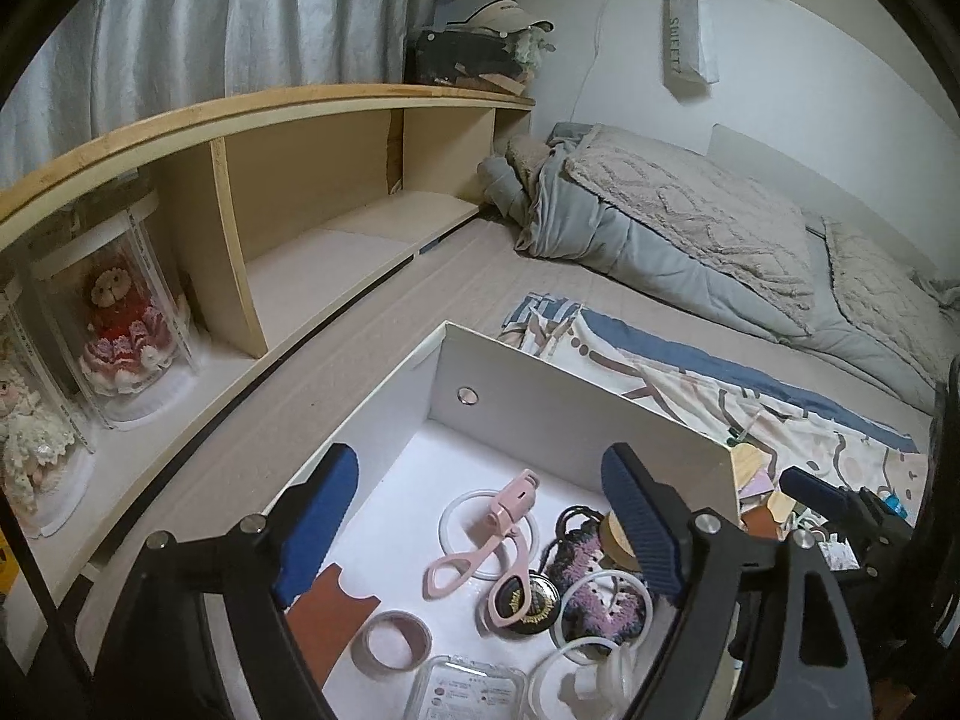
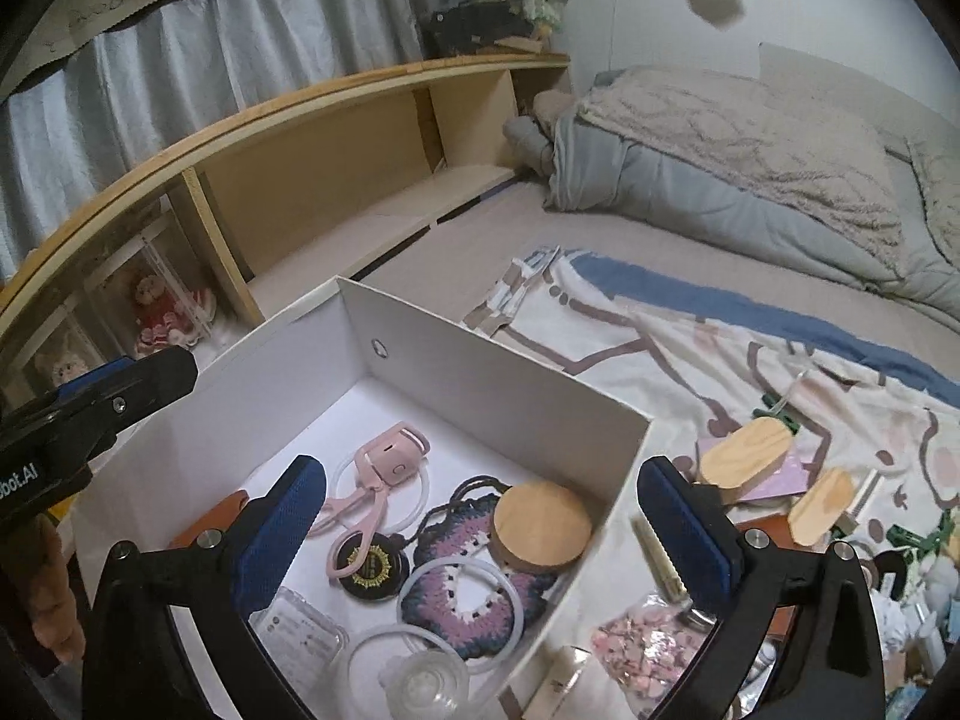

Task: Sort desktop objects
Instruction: 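Lower the round wooden disc into the box and open right tool, then raise both open tools out of the box and pull back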

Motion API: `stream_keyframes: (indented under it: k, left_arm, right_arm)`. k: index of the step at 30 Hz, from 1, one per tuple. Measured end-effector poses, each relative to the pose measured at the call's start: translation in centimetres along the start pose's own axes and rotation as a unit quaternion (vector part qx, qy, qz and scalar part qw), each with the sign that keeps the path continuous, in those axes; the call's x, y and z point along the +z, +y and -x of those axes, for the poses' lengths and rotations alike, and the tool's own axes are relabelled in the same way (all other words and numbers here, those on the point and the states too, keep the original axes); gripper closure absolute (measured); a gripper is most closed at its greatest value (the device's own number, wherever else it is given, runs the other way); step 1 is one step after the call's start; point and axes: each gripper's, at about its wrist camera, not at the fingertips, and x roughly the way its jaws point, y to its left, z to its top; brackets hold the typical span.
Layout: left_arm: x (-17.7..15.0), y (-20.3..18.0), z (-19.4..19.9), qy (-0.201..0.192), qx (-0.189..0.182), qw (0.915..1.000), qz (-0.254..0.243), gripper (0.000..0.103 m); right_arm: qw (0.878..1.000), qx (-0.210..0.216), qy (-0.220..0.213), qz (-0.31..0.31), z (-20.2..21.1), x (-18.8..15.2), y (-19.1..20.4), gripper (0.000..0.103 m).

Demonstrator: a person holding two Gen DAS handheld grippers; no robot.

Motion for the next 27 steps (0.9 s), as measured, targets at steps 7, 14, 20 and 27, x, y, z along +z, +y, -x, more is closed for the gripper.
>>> stream_keyframes:
  k: [7,14,20,27]
  left_arm:
    - [-0.4,-1.2,1.6,-0.001,0.003,0.9998,-0.02,0.019]
    - [-0.9,-2.2,3.3,-0.003,0.006,0.9995,-0.032,0.011]
    - [-1.0,-2.9,5.1,-0.014,0.006,0.9992,-0.038,0.001]
    - [-1.3,-3.0,6.9,-0.008,0.018,0.9989,-0.043,0.0]
  right_arm:
    - [1.0,-0.009,-0.008,0.017,2.2,-0.3,0.2,0.0]
    - [0.999,-0.023,-0.022,0.022,4.9,-0.8,-0.1,0.0]
    - [0.999,-0.036,-0.026,0.021,6.8,-0.9,-0.6,0.0]
    - [0.998,-0.045,-0.038,0.019,9.5,-1.0,-0.9,0.0]
